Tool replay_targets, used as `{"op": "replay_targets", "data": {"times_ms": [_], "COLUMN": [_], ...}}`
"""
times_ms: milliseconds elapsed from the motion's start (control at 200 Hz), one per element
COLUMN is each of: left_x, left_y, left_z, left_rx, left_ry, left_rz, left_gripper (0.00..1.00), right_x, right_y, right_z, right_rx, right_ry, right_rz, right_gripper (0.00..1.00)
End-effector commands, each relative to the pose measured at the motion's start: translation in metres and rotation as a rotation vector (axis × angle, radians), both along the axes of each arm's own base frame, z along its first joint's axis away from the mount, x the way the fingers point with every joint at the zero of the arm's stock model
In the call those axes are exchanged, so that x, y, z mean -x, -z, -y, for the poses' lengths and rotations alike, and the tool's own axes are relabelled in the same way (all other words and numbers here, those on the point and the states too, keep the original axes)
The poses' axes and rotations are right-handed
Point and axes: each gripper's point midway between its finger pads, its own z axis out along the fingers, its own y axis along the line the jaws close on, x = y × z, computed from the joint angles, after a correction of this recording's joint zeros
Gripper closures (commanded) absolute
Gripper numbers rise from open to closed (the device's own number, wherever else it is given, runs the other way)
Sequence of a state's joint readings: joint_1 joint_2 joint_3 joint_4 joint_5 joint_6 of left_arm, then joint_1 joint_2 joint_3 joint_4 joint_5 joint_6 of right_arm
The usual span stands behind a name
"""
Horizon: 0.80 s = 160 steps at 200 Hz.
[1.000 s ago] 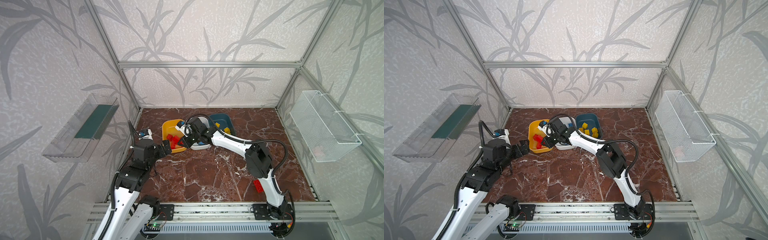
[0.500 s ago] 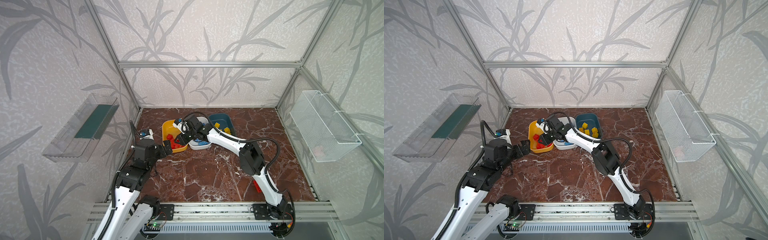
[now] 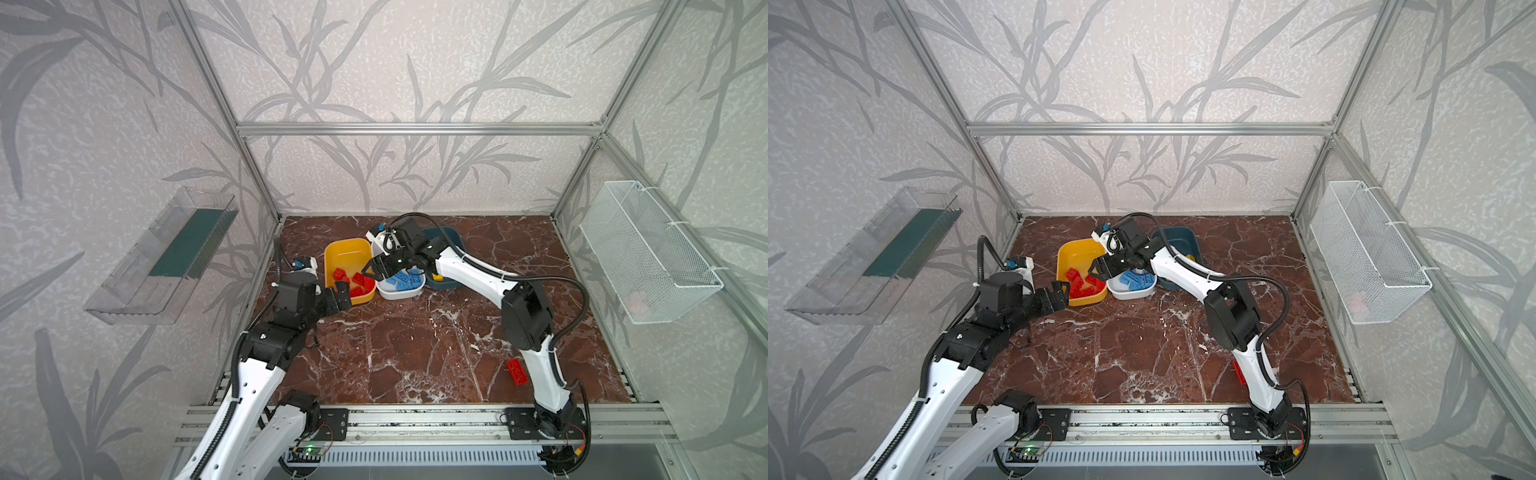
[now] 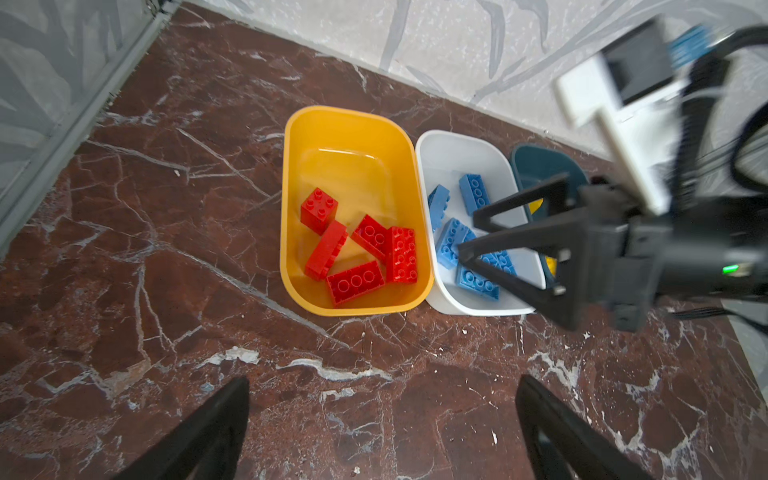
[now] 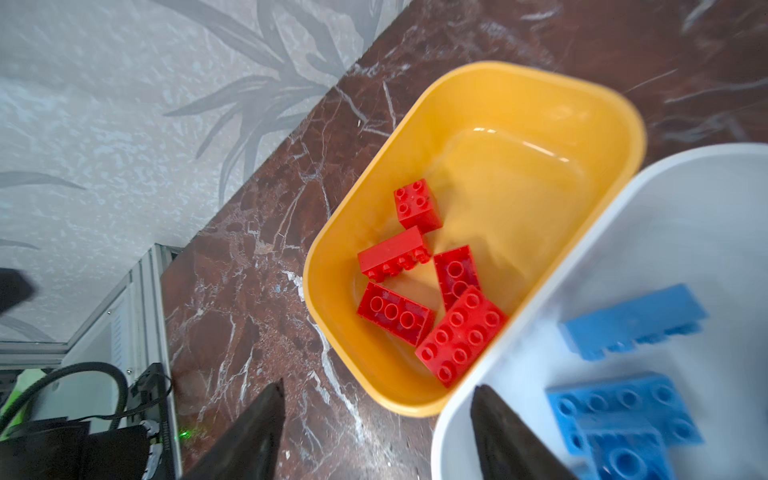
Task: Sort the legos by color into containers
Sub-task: 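Carry the red brick with the right gripper into the yellow tub and release, then grasp the last red 2x4 brick near the robot with left gripper while right withdraws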
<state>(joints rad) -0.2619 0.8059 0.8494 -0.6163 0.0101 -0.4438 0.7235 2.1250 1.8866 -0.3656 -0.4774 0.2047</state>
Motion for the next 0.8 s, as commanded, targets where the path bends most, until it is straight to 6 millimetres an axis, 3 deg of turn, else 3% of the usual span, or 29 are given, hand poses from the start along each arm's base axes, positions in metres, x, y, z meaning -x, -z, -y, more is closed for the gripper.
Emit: {"op": "replay_targets", "data": {"times_ms": [0,175,295,410,425,545,695,795], "left_x": [-0.005,-0.009,-0.011,-0.016,-0.016,-0.016,-0.006,0.009], "left_y": [-0.005,-0.008,0.007,0.026,0.026,0.046,0.07,0.085], "left_z": [0.027,0.073,0.122,0.181,0.189,0.261,0.34,0.377], "left_rx": [0.007,-0.038,-0.033,-0.046,-0.043,-0.056,-0.099,-0.115], "left_ry": [0.107,0.208,0.317,0.451,0.468,0.649,0.881,1.014], "left_rz": [-0.011,-0.015,-0.032,-0.049,-0.044,-0.03,-0.009,0.015], "left_gripper": [0.01,0.01,0.01,0.01,0.01,0.01,0.01,0.01], "right_x": [-0.01,-0.037,-0.05,-0.06,-0.056,-0.067,-0.074,-0.074], "right_y": [-0.082,-0.131,-0.165,-0.188,-0.202,-0.236,-0.264,-0.277], "right_z": [0.037,0.106,0.155,0.196,0.202,0.241,0.277,0.294], "right_rx": [-0.129,-0.178,-0.246,-0.278,-0.294,-0.34,-0.392,-0.412], "right_ry": [0.049,0.204,0.3,0.393,0.399,0.468,0.534,0.563], "right_rz": [0.077,0.126,0.136,0.159,0.18,0.208,0.224,0.24], "right_gripper": [0.25,0.22,0.22,0.17,0.16,0.14,0.13,0.12]}}
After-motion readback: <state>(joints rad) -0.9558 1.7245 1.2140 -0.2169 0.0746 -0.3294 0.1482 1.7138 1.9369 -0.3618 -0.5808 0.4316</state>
